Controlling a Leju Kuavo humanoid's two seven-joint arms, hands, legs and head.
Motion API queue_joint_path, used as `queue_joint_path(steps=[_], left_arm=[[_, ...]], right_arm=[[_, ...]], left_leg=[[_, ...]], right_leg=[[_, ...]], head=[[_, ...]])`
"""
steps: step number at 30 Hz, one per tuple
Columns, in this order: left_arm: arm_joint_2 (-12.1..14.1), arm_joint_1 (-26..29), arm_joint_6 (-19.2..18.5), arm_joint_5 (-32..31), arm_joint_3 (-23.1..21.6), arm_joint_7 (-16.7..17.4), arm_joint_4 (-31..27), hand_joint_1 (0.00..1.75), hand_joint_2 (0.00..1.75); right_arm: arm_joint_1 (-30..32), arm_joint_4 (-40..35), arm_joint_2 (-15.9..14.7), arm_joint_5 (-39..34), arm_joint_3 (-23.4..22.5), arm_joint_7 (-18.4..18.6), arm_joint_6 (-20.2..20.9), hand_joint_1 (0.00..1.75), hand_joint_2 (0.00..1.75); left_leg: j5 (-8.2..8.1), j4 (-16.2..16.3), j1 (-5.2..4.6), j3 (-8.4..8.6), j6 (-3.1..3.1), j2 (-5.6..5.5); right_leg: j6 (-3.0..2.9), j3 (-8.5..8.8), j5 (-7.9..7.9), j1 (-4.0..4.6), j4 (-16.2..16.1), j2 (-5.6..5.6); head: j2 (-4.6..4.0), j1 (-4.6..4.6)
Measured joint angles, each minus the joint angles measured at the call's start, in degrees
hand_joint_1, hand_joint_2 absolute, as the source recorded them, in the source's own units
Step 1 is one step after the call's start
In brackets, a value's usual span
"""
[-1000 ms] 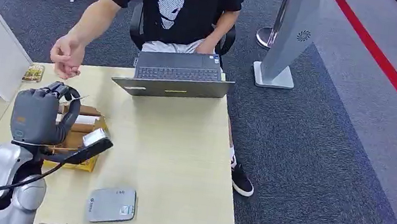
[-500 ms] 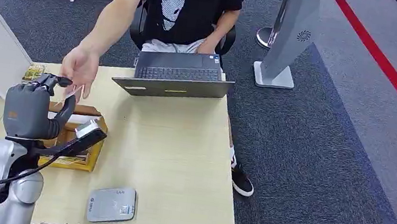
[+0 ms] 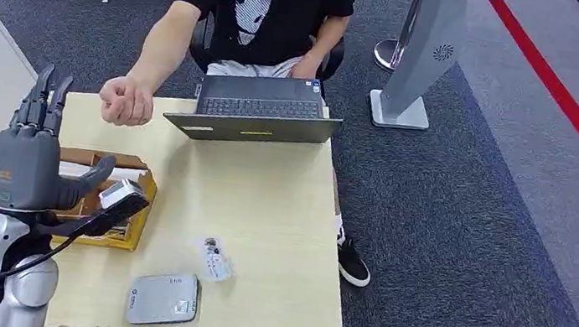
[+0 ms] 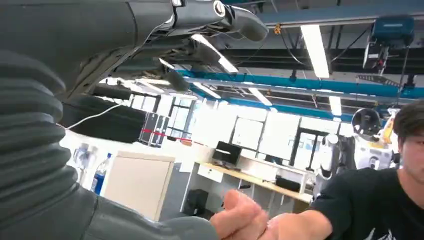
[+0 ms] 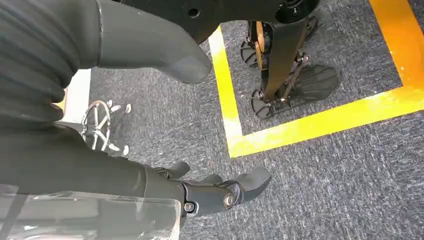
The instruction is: Pass the card to the sensor for recognition and then transmit it.
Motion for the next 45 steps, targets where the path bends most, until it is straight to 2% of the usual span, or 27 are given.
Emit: queue_joint_path(steps=[15, 22, 25, 32, 37, 45], left_arm=[[-0.79, 1.16, -0.74, 2.56, 0.00, -1.42, -3.96, 0.00, 1.75], [-0.14, 3.85, -1.51, 1.73, -0.22, -3.74, -6.91, 0.00, 1.75], [2.43, 6.16, -1.92, -0.62, -1.69, -4.29, -8.22, 0.00, 1.75], [12.51, 12.88, 0.22, -3.52, -5.62, -3.72, -9.86, 0.00, 1.75], [17.50, 16.22, 1.46, -5.57, -6.75, -2.56, -11.06, 0.00, 1.75], [22.78, 19.98, 3.61, -5.84, -6.73, -0.64, -12.50, 0.00, 1.75]], right_arm=[[0.00, 0.00, 0.00, 0.15, -0.04, 0.15, -0.17, 0.00, 1.75], [0.01, 0.00, 0.00, -0.44, -0.41, -0.04, -0.31, 0.00, 1.75], [0.01, 0.00, 0.00, -1.07, -1.14, -0.17, -0.83, 0.00, 1.75], [0.11, 0.00, 0.02, -1.75, -3.28, 0.13, -1.35, 0.00, 1.75], [0.11, 0.00, 0.02, -1.84, -4.33, 0.00, -1.55, 0.00, 1.75], [0.27, 0.00, 0.13, -1.86, -5.49, -0.42, -1.97, 0.00, 1.75]], left_leg=[[0.00, 0.00, 0.00, 0.00, 0.00, 0.00], [0.00, 0.00, 0.00, 0.00, 0.00, 0.01], [-0.02, -0.01, 0.00, 0.01, 0.00, 0.02], [-0.04, -0.03, 0.01, 0.01, -0.02, 0.05], [-0.04, -0.04, 0.01, -0.01, -0.02, 0.09], [-0.04, -0.03, 0.00, -0.03, -0.02, 0.05]], right_leg=[[0.00, 0.00, 0.00, 0.00, 0.00, 0.00], [0.00, 0.00, -0.01, 0.00, 0.00, 0.01], [0.00, -0.01, -0.01, 0.00, 0.00, 0.02], [-0.02, -0.05, -0.04, 0.01, 0.00, 0.05], [0.01, -0.05, -0.05, 0.01, 0.00, 0.06], [0.02, -0.04, -0.06, 0.01, 0.00, 0.03]], head=[[0.00, 0.02], [0.00, 0.02], [0.00, 0.00], [0.00, 0.02], [0.00, 0.00], [0.00, 0.02]])
